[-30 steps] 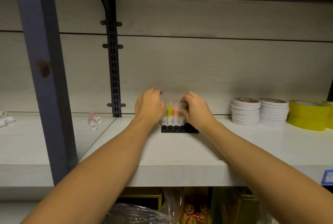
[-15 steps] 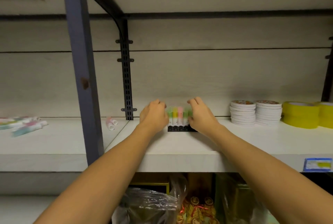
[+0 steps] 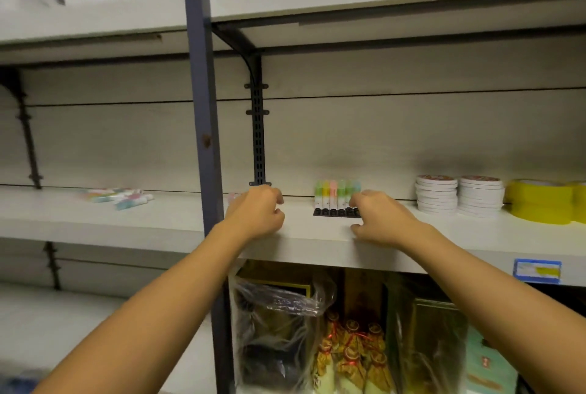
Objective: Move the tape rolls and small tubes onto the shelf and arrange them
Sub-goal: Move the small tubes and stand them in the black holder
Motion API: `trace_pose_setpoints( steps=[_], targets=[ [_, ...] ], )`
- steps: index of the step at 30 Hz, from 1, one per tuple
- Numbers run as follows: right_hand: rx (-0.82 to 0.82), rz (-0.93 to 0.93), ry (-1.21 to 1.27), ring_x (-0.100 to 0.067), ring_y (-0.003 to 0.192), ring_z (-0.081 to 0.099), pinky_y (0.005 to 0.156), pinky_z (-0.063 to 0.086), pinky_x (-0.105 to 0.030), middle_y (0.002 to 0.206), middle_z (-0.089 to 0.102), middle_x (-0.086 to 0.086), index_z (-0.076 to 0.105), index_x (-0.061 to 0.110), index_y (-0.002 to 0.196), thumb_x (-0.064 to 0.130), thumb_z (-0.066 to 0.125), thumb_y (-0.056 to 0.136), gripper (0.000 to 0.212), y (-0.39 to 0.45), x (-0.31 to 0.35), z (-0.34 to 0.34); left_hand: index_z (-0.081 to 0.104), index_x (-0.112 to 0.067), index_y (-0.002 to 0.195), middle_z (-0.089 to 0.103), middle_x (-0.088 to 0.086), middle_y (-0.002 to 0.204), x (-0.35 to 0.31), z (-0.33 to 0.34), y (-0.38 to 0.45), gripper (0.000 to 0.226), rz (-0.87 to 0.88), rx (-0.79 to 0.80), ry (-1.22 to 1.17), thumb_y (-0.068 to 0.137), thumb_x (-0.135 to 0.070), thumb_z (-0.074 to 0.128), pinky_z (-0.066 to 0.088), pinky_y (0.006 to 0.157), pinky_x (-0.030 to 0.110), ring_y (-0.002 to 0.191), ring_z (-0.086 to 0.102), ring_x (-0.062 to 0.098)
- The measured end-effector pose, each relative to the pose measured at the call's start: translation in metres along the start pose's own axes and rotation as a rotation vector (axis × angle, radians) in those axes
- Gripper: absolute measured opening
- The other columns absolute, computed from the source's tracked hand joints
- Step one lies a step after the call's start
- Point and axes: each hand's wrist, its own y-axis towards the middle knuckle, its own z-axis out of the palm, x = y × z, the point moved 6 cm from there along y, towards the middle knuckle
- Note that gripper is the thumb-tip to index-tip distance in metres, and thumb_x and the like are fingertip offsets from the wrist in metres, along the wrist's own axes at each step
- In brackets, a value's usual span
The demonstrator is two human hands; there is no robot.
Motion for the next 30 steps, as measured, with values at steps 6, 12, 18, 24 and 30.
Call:
trace_pose_setpoints(
  steps=[6,12,18,24,30],
  targets=[
    [-0.02,-0.108,0.055,-0.026,0.09,0.061,0.075,0.057,-0.043,0.103,0.062,-0.008,0.059,0.012,0.109,0.025,0.063,0.08,0.032,-0.004,0.039,-0.02,0.064,-0.022,0.124,0.066,-0.002,0.116,0.022,-0.043,-0.052,0.03,-0.121,-0.038,-0.018,0.095,-0.028,0.057,0.057,0.09,0.04,0.099,0.062,0.016],
    [-0.02,-0.229,0.148,-0.025,0.099,0.06,0.085,0.054,-0.04,0.113,0.06,-0.006,0.056,0.014,0.124,0.026,0.064,0.084,0.042,0.006,0.099,-0.026,0.068,-0.019,0.114,0.068,-0.002,0.109,0.061,-0.078,-0.093,0.024,-0.239,-0.06,0.084,0.093,-0.025,0.056,0.056,0.08,0.031,0.093,0.062,0.014],
    [0.022,-0.334,0.36,-0.02,0.101,0.061,0.085,0.054,-0.029,0.121,0.06,-0.004,0.049,0.018,0.135,0.028,0.068,0.087,0.052,0.017,0.167,-0.017,0.064,-0.019,0.126,0.066,0.0,0.12,0.111,-0.098,-0.125,0.035,-0.362,-0.022,0.191,0.093,-0.028,0.055,0.055,0.088,0.04,0.104,0.061,0.019],
    [0.067,-0.506,0.407,-0.018,0.101,0.059,0.087,0.055,-0.033,0.12,0.06,-0.004,0.047,0.017,0.138,0.026,0.068,0.089,0.054,0.028,0.241,-0.007,0.064,-0.02,0.125,0.067,0.0,0.119,0.166,-0.103,-0.145,0.034,-0.445,-0.003,0.188,0.093,-0.028,0.055,0.056,0.088,0.039,0.102,0.062,0.017],
    [0.084,-0.528,0.395,-0.02,0.098,0.061,0.086,0.057,-0.037,0.121,0.059,-0.004,0.046,0.019,0.139,0.025,0.067,0.088,0.056,0.061,0.31,0.007,0.065,-0.019,0.125,0.064,0.001,0.12,0.24,-0.106,-0.158,0.034,-0.482,0.023,0.198,0.092,-0.026,0.057,0.055,0.089,0.038,0.104,0.061,0.019]
  ],
)
